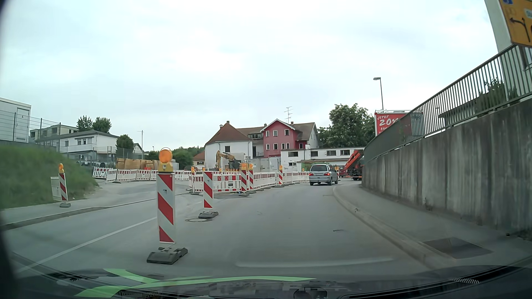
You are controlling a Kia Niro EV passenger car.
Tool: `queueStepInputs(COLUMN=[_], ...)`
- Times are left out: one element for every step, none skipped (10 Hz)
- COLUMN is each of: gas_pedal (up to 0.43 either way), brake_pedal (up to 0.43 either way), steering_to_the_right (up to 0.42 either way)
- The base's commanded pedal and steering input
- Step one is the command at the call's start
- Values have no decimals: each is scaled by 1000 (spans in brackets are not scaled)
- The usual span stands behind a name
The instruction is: Follow the waypoints while adhering to traffic rules and regulations
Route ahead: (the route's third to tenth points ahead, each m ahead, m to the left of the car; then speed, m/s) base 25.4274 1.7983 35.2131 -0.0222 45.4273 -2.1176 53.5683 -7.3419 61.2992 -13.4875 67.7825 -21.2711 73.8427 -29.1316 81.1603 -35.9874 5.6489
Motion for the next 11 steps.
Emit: queueStepInputs(gas_pedal=[130, 130, 130, 130, 130, 130, 130, 130, 130, 130, 130], brake_pedal=[0, 0, 0, 0, 0, 0, 0, 0, 0, 0, 0], steering_to_the_right=[0, 0, 0, 0, 0, 0, 0, 0, 0, 1, 3])
